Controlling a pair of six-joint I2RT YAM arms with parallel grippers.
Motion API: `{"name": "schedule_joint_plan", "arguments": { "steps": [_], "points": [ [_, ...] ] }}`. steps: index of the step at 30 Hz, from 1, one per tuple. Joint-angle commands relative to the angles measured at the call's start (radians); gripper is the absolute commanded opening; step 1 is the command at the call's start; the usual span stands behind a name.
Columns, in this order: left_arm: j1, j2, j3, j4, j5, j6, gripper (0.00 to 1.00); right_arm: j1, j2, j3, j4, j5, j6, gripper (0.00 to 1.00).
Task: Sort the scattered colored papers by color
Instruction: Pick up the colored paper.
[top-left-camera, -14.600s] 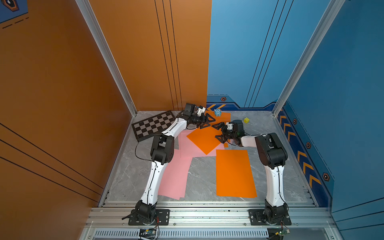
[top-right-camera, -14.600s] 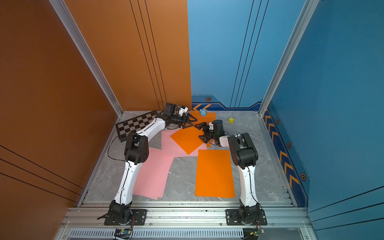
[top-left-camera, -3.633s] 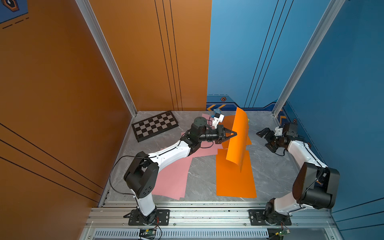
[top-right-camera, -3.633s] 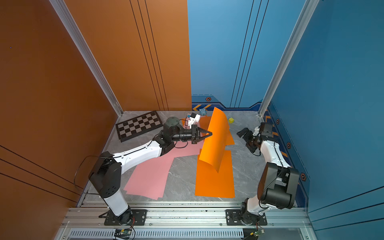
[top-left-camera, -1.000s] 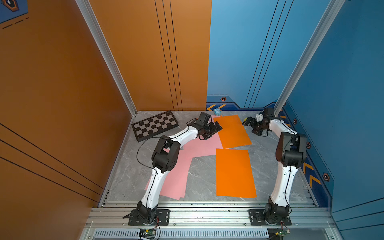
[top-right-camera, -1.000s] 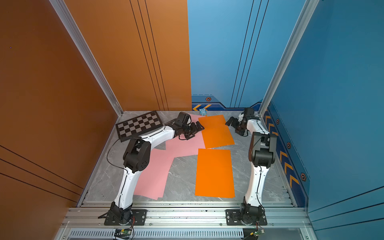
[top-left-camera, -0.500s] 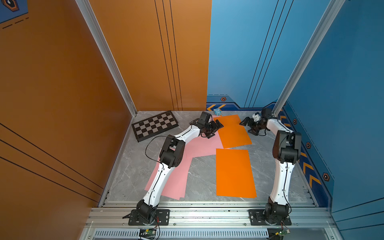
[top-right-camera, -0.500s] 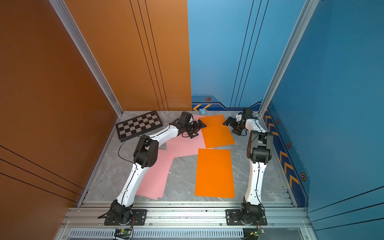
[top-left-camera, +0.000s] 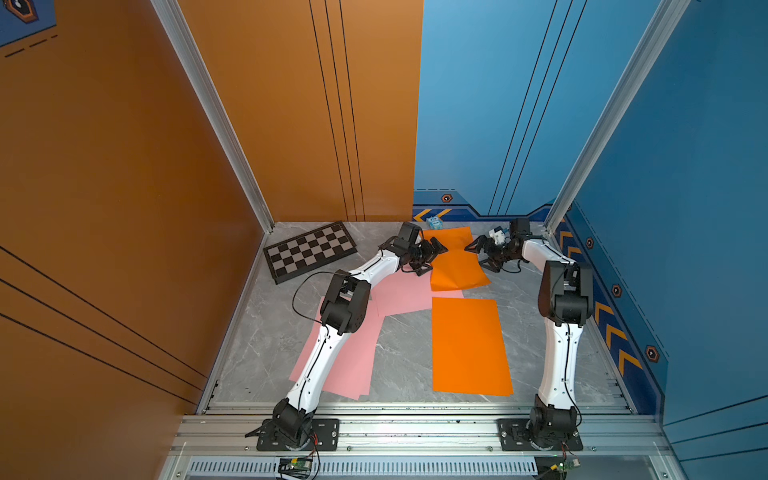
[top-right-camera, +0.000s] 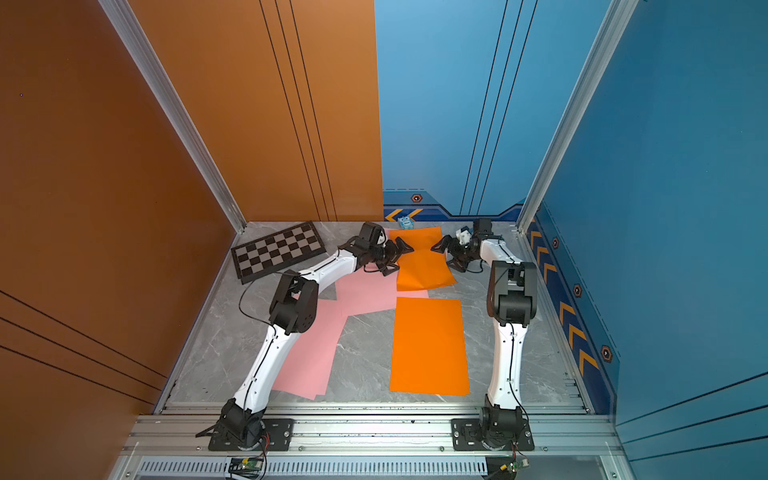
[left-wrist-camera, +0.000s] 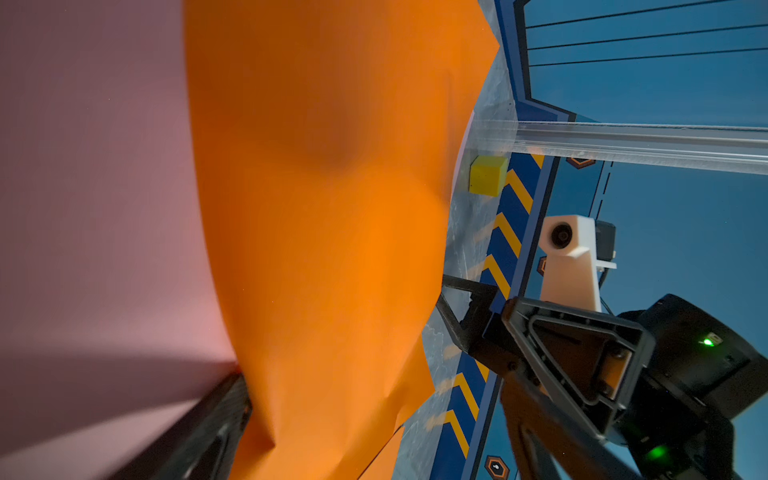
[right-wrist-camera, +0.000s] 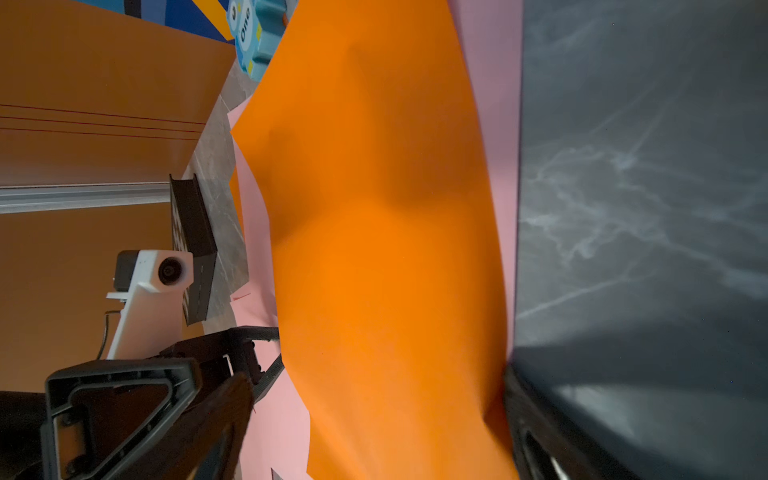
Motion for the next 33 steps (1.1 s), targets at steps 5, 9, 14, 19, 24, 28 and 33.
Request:
{"name": "schedule_joint_plan", "arguments": {
  "steps": [5, 9, 14, 19, 24, 28, 33],
  "points": [
    [0.017, 0.062, -0.009, -0.028, 0.035, -0.018, 0.98, -0.017, -0.041, -0.162, 0.217, -0.133, 0.199, 0.83],
    [0.024, 0.057, -0.030, 0.009, 0.049, -0.032, 0.98, -0.013, -0.058, -0.176, 0.223, -0.155, 0.201, 0.74],
    [0.032, 0.042, -0.051, 0.045, 0.059, -0.040, 0.99, -0.012, -0.088, -0.215, 0.224, -0.138, 0.199, 0.53],
    [0.035, 0.033, -0.059, 0.057, 0.069, -0.039, 0.99, -0.016, -0.132, -0.257, 0.233, -0.127, 0.196, 0.52],
    [0.038, 0.030, -0.069, 0.064, 0.072, -0.041, 1.00, -0.022, -0.170, -0.271, 0.223, -0.082, 0.194, 0.49],
    [0.038, 0.026, -0.072, 0.067, 0.079, -0.040, 1.00, -0.035, -0.194, -0.271, 0.202, -0.053, 0.191, 0.37],
    [0.041, 0.017, -0.053, 0.076, 0.098, -0.036, 1.00, -0.037, -0.208, -0.250, 0.151, -0.027, 0.169, 0.05]
  ]
}}
